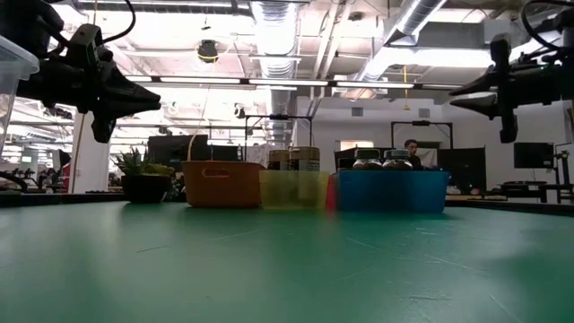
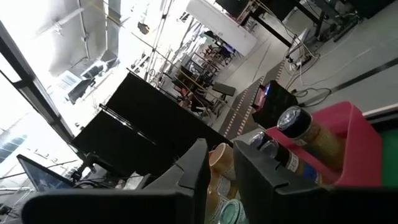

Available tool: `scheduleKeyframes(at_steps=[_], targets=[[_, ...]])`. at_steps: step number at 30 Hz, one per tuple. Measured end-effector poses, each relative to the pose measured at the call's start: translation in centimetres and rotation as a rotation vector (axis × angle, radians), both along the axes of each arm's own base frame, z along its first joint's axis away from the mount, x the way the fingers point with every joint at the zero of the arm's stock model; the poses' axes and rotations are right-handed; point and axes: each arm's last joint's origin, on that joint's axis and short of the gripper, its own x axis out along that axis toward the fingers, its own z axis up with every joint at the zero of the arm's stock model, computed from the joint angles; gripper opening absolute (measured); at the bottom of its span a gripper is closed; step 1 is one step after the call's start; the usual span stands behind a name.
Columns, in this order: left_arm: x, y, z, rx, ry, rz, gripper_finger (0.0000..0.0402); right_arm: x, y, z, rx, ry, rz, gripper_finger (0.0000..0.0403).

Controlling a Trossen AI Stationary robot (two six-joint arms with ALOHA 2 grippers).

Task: Sort spices by type
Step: Return to Home Position

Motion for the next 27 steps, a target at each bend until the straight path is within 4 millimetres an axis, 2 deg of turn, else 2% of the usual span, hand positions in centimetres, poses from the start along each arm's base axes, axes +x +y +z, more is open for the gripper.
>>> scheduleKeyframes(at_steps=[27], targets=[[0.01,0.0,-0.08,-0.001,0.004,0.001,0.004,0.02,-0.03,-0.38,0.033,0.022,0.0,0.0103]])
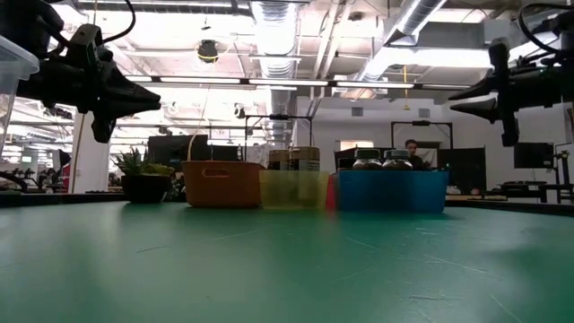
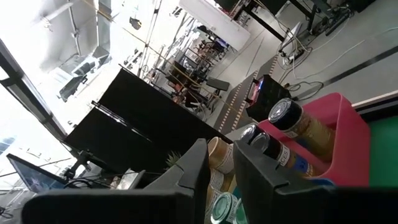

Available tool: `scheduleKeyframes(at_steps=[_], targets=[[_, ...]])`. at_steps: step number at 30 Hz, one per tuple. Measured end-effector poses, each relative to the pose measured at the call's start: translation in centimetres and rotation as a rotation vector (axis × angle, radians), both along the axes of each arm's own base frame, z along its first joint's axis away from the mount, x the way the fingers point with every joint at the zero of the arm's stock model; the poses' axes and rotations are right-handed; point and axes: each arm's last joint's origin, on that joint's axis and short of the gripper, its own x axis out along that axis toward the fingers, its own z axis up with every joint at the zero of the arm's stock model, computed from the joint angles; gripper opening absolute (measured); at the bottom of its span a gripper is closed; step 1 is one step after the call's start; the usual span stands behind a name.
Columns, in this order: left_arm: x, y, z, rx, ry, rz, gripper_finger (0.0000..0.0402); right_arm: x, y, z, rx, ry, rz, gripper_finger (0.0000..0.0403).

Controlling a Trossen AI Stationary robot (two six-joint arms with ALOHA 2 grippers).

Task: Sort spices by type
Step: Return to Home Position

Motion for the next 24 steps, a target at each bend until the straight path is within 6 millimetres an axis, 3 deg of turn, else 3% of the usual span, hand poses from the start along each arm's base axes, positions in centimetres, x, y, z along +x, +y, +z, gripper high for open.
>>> scheduleKeyframes(at_steps=[24], targets=[[0.0,0.0,0.0,0.0,0.001,0.0,0.004,0.0,0.0,-1.8,0.154,0.105,0.0,0.0103]])
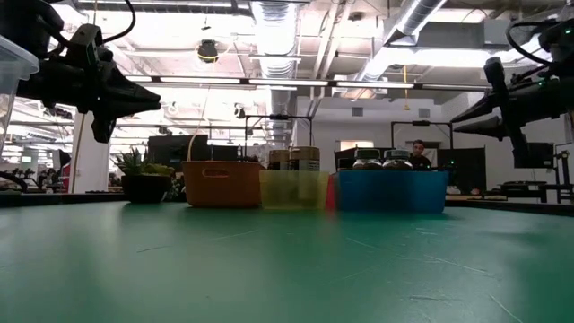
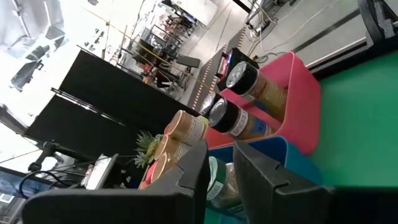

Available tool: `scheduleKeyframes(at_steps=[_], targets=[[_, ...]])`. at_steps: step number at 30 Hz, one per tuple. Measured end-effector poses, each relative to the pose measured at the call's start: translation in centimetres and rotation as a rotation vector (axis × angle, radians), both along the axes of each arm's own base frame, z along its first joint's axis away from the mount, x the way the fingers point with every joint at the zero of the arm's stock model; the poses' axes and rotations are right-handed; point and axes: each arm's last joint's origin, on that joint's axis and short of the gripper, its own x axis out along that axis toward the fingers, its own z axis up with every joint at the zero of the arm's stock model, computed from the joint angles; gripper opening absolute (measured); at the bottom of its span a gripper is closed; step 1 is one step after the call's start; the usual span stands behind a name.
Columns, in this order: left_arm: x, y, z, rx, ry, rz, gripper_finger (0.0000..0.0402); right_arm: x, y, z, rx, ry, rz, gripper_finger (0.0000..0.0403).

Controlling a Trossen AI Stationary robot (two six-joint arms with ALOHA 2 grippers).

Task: Sort spices by type
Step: Return to Home Position

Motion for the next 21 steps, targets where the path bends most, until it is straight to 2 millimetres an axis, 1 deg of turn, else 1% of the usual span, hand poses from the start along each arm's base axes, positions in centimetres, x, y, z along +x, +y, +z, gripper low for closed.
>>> scheduleKeyframes(at_steps=[21], targets=[[0.0,0.0,-0.01,0.0,0.0,0.0,0.004,-0.01,0.02,-0.07,0.009,0.006,0.0,0.0103]])
